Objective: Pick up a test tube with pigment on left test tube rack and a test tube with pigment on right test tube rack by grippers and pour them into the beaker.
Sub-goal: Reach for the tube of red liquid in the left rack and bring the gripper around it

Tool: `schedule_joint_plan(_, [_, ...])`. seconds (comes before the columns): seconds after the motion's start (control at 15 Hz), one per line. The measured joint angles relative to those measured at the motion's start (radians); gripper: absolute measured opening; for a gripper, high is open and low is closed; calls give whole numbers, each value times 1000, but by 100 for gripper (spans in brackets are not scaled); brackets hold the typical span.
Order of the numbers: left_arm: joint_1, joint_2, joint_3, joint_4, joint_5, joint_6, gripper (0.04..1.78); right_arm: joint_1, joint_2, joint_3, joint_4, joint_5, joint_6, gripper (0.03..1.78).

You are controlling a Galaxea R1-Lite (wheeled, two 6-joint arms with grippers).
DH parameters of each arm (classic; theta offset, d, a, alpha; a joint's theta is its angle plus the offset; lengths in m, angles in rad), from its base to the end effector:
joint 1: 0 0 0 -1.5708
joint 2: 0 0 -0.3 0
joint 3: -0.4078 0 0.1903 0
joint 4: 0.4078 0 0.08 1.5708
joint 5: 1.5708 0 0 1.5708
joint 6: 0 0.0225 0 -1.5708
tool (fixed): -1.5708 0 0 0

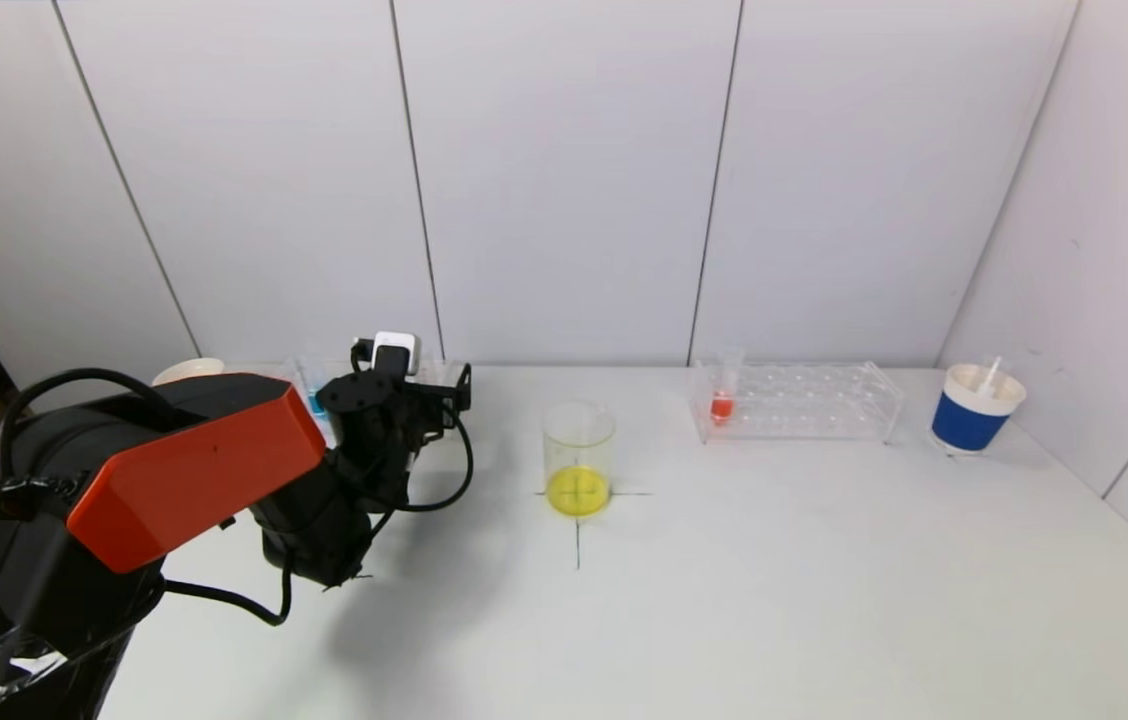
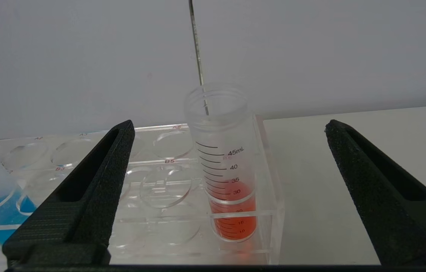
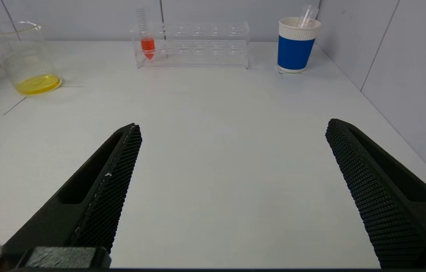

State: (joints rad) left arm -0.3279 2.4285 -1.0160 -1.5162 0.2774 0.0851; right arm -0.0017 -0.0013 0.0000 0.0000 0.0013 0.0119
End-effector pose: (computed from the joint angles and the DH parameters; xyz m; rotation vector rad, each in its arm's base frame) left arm 0.4091 -0.1327 0.0462 0.0541 -0.1011 -0.0462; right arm -0.0229 0.0001 0.0754 0.0119 -0.0013 -0.0004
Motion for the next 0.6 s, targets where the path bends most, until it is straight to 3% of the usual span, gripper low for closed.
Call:
schedule_joint_plan(0.33, [0, 7, -10, -1, 4, -1, 176, 0, 0, 0, 0, 0, 0, 177])
schedule_joint_plan(0.6, [1, 25, -63, -1, 88, 1, 176, 0, 0, 0, 0, 0, 0, 177])
